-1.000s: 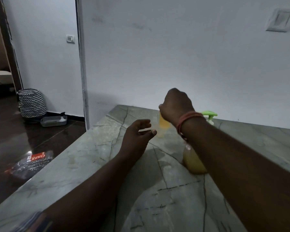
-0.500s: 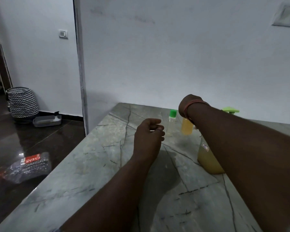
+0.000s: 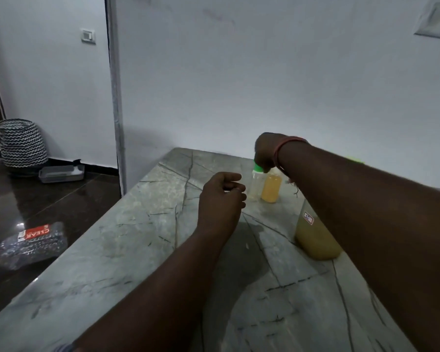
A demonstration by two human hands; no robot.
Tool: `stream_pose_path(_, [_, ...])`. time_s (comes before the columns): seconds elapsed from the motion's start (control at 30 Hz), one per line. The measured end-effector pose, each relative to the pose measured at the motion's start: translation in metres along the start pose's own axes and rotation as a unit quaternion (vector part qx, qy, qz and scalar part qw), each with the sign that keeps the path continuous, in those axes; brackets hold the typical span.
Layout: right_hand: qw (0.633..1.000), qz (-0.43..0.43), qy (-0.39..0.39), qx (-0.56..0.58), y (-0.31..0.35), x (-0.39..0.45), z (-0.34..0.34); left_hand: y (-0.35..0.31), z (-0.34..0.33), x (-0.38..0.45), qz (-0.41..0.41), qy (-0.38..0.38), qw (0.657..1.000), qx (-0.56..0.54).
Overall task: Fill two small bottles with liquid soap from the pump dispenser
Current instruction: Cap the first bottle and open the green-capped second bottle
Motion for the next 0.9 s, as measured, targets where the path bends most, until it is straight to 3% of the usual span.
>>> stream_pose_path(0.23, [0.977,0.05,-0.102,0.179,0.015,-0.018,0.012,-0.008,0.007,-0.003,-0.025,-0.003,0.998,0.053])
stream_pose_path(0.37, [0.951,0.093,-0.085,0.284,0.01,-0.036,0.019,-0.013,0.01,-0.001,-0.06,-0.018,0.992,0.106])
stream_pose_path(0.47, [0.928,0.093,-0.052,0.356,-0.002,-0.055,0.008,-0.012,-0.002,-0.002,-0.066,0.026,0.988,0.139])
stream_pose_path(0.6, [0.857,0.079,-0.048,0.507,-0.019,-0.083,-0.017,-0.014,-0.013,-0.005,-0.079,0.086,0.973,0.197])
stream_pose_path(0.73, [0.797,0.098,-0.123,0.584,-0.033,-0.106,-0.031,-0.026,-0.008,-0.009,-0.135,0.077,0.959,0.239])
stream_pose_path(0.9, [0.749,0.19,-0.116,0.624,-0.031,-0.113,-0.039,-0.022,-0.015,-0.013,-0.084,0.126,0.97,0.191])
Point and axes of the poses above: each hand's wrist, its own x-axis towards the middle knuckle, its own z-axis out of the back of the hand, y = z × x, the point moved 10 cm from there along x, towards the middle knuckle, and after that the axes turned 14 degrees about -z, right-handed, at the moved point
